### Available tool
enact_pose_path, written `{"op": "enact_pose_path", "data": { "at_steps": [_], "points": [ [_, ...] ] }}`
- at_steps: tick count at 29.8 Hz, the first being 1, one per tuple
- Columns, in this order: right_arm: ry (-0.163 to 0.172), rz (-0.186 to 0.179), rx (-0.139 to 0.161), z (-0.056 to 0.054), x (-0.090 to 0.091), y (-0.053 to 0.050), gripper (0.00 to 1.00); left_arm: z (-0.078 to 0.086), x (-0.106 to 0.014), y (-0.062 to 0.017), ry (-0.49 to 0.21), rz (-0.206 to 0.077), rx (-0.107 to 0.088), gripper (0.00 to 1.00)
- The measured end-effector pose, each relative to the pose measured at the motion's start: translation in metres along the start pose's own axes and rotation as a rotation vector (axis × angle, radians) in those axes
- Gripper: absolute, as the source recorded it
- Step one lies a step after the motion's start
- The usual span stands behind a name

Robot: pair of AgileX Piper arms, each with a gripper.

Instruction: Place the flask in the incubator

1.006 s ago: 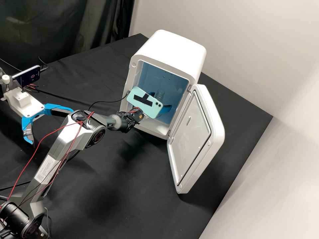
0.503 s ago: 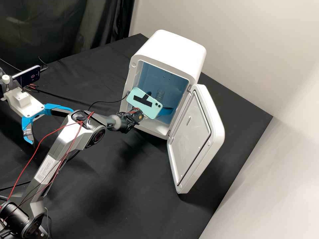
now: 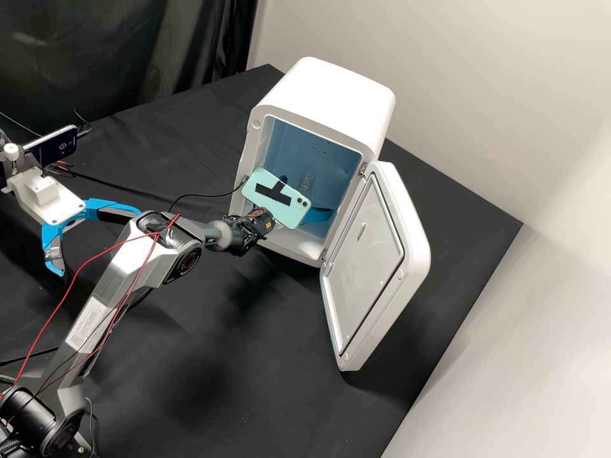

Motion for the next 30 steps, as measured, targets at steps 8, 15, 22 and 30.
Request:
{"op": "enact_pose_path", "data": {
  "at_steps": [8, 15, 22, 30],
  "points": [
    [0.000, 0.000, 0.000, 0.0000, 0.0000, 0.0000, 1.00, 0.0000, 0.0000, 0.0000, 0.000, 0.000, 0.000, 1.00],
    [0.001, 0.001, 0.000, -0.0007, -0.0002, 0.0007, 1.00, 0.0000, 0.0000, 0.0000, 0.000, 0.000, 0.000, 1.00],
    [-0.004, -0.004, 0.000, 0.0007, -0.0015, -0.0005, 1.00, 0.0000, 0.0000, 0.0000, 0.000, 0.000, 0.000, 1.00],
    [-0.004, -0.004, 0.000, 0.0004, -0.0018, -0.0003, 1.00, 0.0000, 0.0000, 0.0000, 0.000, 0.000, 0.000, 1.00]
  ]
}}
